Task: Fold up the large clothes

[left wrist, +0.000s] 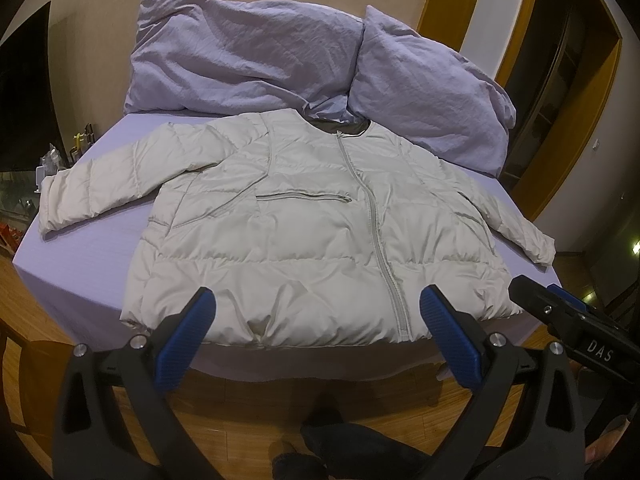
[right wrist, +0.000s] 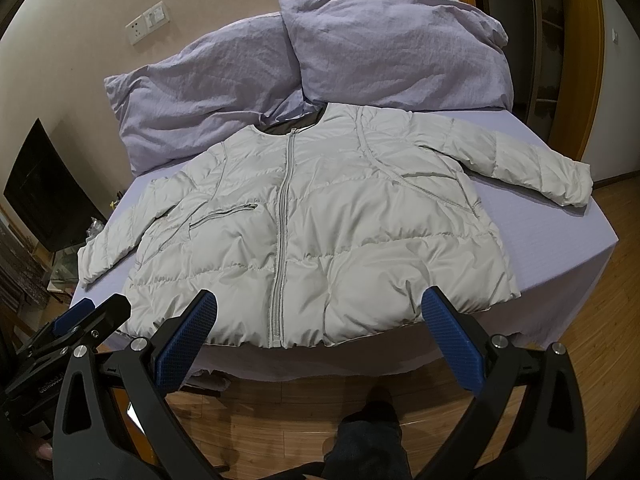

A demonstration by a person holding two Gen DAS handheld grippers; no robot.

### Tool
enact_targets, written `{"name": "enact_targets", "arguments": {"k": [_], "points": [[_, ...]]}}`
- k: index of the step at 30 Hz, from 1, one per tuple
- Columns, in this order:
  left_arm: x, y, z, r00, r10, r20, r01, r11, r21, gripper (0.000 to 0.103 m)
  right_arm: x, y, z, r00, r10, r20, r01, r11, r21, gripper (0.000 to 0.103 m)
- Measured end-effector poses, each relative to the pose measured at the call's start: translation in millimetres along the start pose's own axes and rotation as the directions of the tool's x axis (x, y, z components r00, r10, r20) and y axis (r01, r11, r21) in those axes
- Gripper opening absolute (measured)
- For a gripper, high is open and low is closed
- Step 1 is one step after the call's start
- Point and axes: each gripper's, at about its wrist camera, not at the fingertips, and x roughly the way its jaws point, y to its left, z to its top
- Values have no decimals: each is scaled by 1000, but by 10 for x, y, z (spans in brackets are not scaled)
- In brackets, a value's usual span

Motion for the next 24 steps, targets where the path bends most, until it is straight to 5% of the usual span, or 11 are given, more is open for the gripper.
{"name": "enact_targets", "arguments": {"k": [24], "points": [[107, 122, -95, 1000, 1, -18, -1, 1000, 1, 101, 82, -47, 7, 1000, 1, -23, -1, 1000, 25, 102]]}}
